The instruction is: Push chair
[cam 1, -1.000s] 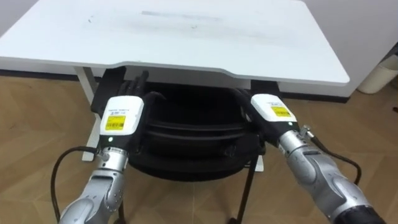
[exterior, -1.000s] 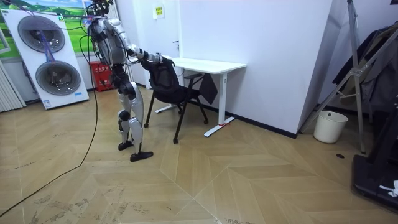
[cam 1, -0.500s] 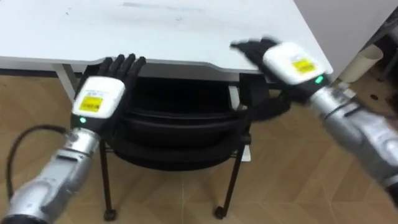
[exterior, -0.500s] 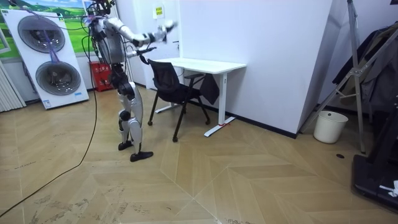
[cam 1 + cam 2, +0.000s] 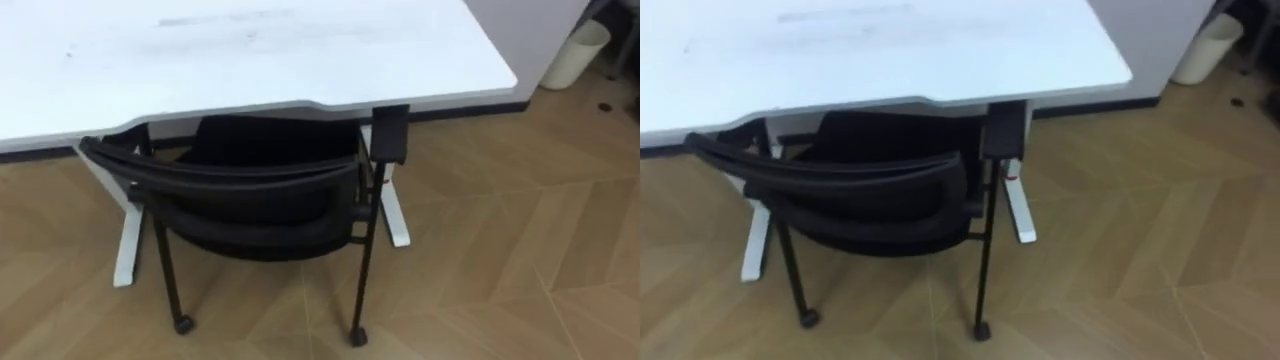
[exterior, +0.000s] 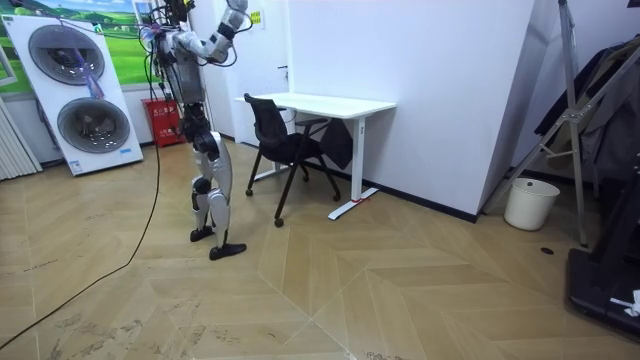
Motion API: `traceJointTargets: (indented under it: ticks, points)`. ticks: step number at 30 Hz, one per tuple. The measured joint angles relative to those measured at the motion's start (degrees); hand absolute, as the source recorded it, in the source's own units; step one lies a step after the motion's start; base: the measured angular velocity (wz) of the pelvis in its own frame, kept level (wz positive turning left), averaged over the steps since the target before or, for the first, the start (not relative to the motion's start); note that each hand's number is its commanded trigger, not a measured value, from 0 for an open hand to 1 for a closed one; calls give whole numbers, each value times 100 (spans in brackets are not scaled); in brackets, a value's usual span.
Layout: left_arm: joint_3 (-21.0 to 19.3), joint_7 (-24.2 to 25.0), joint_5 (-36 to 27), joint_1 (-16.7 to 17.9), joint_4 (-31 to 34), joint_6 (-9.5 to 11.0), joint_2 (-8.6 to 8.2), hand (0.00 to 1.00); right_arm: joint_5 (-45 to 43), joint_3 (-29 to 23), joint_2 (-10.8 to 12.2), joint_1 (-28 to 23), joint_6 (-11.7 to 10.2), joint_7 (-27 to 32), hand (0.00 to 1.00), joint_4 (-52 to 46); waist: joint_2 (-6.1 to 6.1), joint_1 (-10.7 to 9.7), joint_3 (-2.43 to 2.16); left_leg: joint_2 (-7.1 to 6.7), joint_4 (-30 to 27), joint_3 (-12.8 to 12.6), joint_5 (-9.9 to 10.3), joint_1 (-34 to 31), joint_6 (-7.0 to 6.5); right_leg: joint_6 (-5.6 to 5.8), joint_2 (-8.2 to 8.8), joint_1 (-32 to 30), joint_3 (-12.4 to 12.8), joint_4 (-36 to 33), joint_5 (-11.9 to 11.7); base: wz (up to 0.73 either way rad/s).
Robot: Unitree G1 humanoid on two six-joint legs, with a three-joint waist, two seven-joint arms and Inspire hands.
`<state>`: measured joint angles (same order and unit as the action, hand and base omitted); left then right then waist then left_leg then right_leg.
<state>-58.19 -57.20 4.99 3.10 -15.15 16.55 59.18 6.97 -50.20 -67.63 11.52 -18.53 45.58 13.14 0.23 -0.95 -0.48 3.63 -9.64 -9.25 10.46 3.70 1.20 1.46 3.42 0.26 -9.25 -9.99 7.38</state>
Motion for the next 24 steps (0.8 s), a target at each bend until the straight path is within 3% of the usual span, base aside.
traceJointTargets:
  ticks: [1, 2, 3, 4, 5, 6, 7, 8, 9, 11, 12, 14, 15, 17, 19, 21, 23, 24]
  points:
    - [-195, -6, -683, 550, -410, -46, -195, 0, 532, -341, 90, -638, 144, 58, 0, 225, -4, -47, -20, -7, 17, -31, 0, 27, 0, -2, 4, -23, 43, -51, 33, -22]
    - [-277, -4, -1433, 1011, -634, -126, -540, 0, 999, -639, 379, -1260, 246, 125, 0, 339, 10, -20, -33, -15, 26, -128, 0, 94, 0, 2, 6, -54, 135, -124, 65, -28]
    - [-305, -8, -1803, 1215, -652, -160, -801, 0, 1205, -748, 635, -1578, 267, 157, 0, 343, 20, 1, -43, -14, 26, -214, 1, 107, 1, 1, 10, -78, 168, -172, 84, -33]
    - [-296, -9, -2329, 1532, -722, -155, -1354, 0, 1448, -830, 1273, -2209, 257, 231, 0, 369, -8, 38, -61, -16, 31, -284, 4, 113, 6, 2, 13, -111, 226, -236, 122, -24]
    - [-154, 21, -2781, 1712, -945, -156, -1898, 0, 1591, -797, 2052, -2778, 272, 234, 0, 517, -37, 109, -63, -7, 34, -287, 24, 113, 34, 3, -6, -135, 274, -263, 134, -18]
    - [-59, 55, -3063, 1748, -1098, -161, -2180, 0, 1684, -720, 2459, -3019, 317, 232, 0, 596, -40, 159, -64, 10, 35, -295, 51, 113, 70, 3, -26, -144, 295, -267, 134, -13]
    - [129, 140, -3691, 1766, -1483, -189, -2684, 0, 2082, -554, 3207, -3397, 453, 188, 0, 692, 15, 274, -74, 52, 43, -312, 139, 113, 78, 3, -73, -171, 315, -277, 134, -7]
    - [314, 278, -4328, 1778, -2046, -256, -3059, 0, 2545, -326, 3850, -3628, 540, 97, 0, 958, 47, 332, -95, 82, 48, -314, 222, 124, 70, 3, -103, -176, 318, -289, 134, -7]
    - [376, 368, -4586, 1780, -2338, -290, -3232, 0, 2751, -232, 4132, -3685, 615, 18, 0, 1141, 54, 379, -94, 80, 46, -327, 228, 152, 66, 4, -103, -170, 341, -294, 134, -7]
    - [702, 829, -4947, 2006, -3271, -332, -4058, 0, 3383, 52, 5014, -3850, 745, -513, 0, 2290, 50, 432, -97, 85, -20, -297, 318, 208, 41, 37, -90, -29, 334, -269, 150, 3]
    - [783, 994, -4961, 2074, -3520, -331, -4236, 0, 3558, 133, 5183, -3898, 751, -680, 0, 2586, 69, 431, -110, 83, -45, -283, 336, 217, 36, 45, -82, 10, 319, -264, 155, 18]
    - [913, 1696, -4982, 2315, -4657, -336, -4858, 0, 3955, 471, 5802, -3953, 879, -1476, 0, 3997, 100, 408, -111, 67, -69, -199, 391, 356, 29, 86, -43, 126, 305, -270, 241, 14]
    - [916, 1867, -4982, 2375, -4931, -336, -4966, 0, 4012, 586, 5926, -3955, 902, -1654, 0, 4320, 100, 394, -111, 68, -70, -191, 412, 403, 49, 85, -43, 184, 302, -266, 253, 8]
    - [1068, 2399, -4970, 2615, -5586, -403, -5405, 0, 3992, 1089, 6261, -3890, 989, -2252, 0, 5371, 80, 257, -118, 72, -142, -167, 467, 468, 65, 98, 4, 286, 271, -282, 283, 7]
    - [1274, 2776, -4824, 2616, -5951, -586, -5537, 0, 3915, 1206, 6277, -3660, 1001, -2640, 0, 6090, 85, 214, -115, 70, -169, -173, 474, 471, 50, 112, 32, 301, 264, -297, 276, 5]
    - [1484, 3201, -4509, 2545, -6134, -738, -5537, 0, 3745, 1348, 6259, -3457, 1112, -2971, 0, 6470, 76, 199, -110, 54, -170, -151, 476, 478, 41, 132, 23, 330, 261, -285, 251, 2]
    - [2160, 3675, -4012, 2410, -6141, -895, -5482, 0, 3450, 1948, 6122, -3126, 1316, -3416, 0, 6681, 62, 114, -96, 16, -170, -139, 445, 484, -18, 149, 42, 381, 240, -254, 206, 0]
    - [2308, 3757, -3857, 2312, -6140, -934, -5447, 0, 3416, 2105, 6097, -3034, 1363, -3502, 0, 6687, 62, 120, -92, -18, -169, -139, 438, 484, -28, 154, 44, 382, 248, -250, 197, 0]
